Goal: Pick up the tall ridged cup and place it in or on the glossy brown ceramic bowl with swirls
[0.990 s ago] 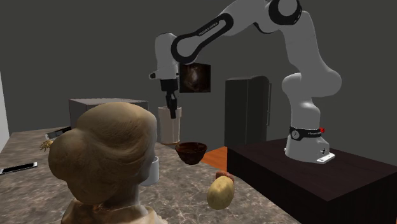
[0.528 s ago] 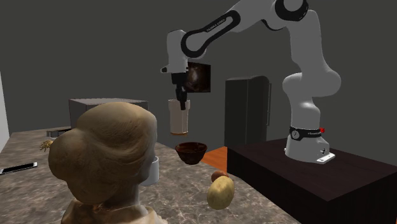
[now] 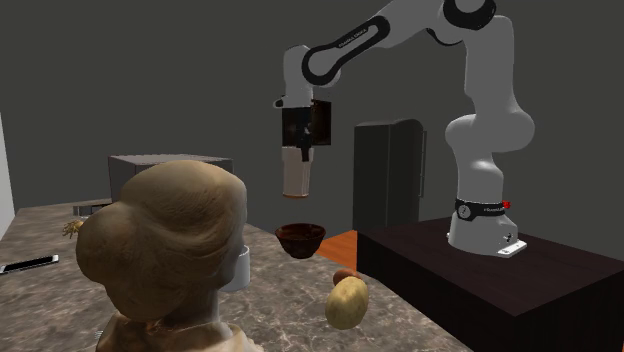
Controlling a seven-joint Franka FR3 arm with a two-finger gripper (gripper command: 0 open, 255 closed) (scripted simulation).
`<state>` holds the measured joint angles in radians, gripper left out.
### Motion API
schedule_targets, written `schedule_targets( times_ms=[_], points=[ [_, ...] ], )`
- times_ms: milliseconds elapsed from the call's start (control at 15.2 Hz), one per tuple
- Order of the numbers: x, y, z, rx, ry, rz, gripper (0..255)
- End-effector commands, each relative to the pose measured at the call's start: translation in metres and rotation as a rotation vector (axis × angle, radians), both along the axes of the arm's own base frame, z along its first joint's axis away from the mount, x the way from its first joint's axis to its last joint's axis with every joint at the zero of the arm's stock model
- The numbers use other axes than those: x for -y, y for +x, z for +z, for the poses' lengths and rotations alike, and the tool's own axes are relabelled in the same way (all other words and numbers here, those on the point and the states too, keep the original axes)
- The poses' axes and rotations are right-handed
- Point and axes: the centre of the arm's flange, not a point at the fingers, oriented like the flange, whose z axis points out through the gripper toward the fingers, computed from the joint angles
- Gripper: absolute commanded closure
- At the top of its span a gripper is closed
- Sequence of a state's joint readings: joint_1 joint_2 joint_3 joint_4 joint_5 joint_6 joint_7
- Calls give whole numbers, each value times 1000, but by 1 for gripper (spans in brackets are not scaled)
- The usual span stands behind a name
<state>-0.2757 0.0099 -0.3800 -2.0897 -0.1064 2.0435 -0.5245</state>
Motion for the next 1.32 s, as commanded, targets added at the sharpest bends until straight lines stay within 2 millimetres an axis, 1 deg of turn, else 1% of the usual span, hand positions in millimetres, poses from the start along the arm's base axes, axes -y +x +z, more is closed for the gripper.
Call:
schedule_targets(
  times_ms=[0,1254],
  points=[
    [2,-5,-7,0,0,1,255],
    [2,-5,-107,0,0,1,255]
  ],
)
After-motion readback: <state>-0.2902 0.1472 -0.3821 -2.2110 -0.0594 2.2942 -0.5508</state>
